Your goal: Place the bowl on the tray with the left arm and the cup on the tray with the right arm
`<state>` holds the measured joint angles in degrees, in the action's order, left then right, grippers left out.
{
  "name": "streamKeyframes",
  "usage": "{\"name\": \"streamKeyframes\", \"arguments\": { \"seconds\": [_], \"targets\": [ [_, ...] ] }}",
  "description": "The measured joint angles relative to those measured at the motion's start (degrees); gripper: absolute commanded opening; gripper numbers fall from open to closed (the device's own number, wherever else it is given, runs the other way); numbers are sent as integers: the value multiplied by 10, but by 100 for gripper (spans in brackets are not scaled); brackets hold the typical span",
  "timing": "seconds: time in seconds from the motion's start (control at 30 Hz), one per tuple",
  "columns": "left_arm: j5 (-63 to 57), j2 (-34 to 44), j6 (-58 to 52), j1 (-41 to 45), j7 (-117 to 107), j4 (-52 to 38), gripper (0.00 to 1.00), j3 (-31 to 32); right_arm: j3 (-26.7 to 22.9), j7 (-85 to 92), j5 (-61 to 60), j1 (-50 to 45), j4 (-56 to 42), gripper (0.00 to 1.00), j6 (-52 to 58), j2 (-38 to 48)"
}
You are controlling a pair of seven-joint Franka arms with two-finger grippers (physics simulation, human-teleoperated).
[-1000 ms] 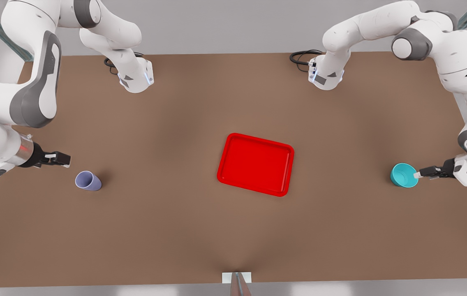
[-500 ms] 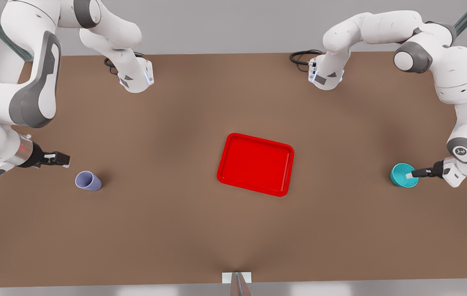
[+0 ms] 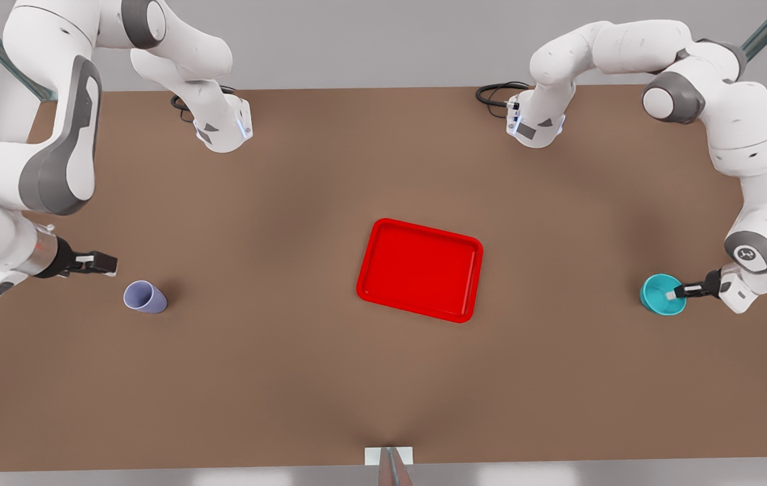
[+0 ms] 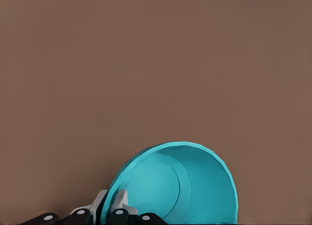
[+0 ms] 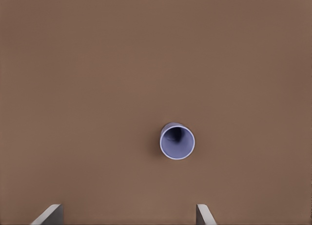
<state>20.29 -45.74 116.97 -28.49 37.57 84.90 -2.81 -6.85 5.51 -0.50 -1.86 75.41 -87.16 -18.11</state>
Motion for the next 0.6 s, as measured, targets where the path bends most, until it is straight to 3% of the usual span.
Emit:
{"name": "streamKeyframes", "arguments": {
  "seconds": [0.17,0.53,0.6],
  "targets": [
    [-7,49,-40,36,-35,1,21,5,-2,2,3,4,0,100,2,2],
    [-42,91,25,396,-300,-5,21,1,-3,1,6,9,17,100,-28,-20],
    [-45,92,25,426,-316,-4,21,4,-3,1,5,6,114,100,-116,-3]
  ]
}}
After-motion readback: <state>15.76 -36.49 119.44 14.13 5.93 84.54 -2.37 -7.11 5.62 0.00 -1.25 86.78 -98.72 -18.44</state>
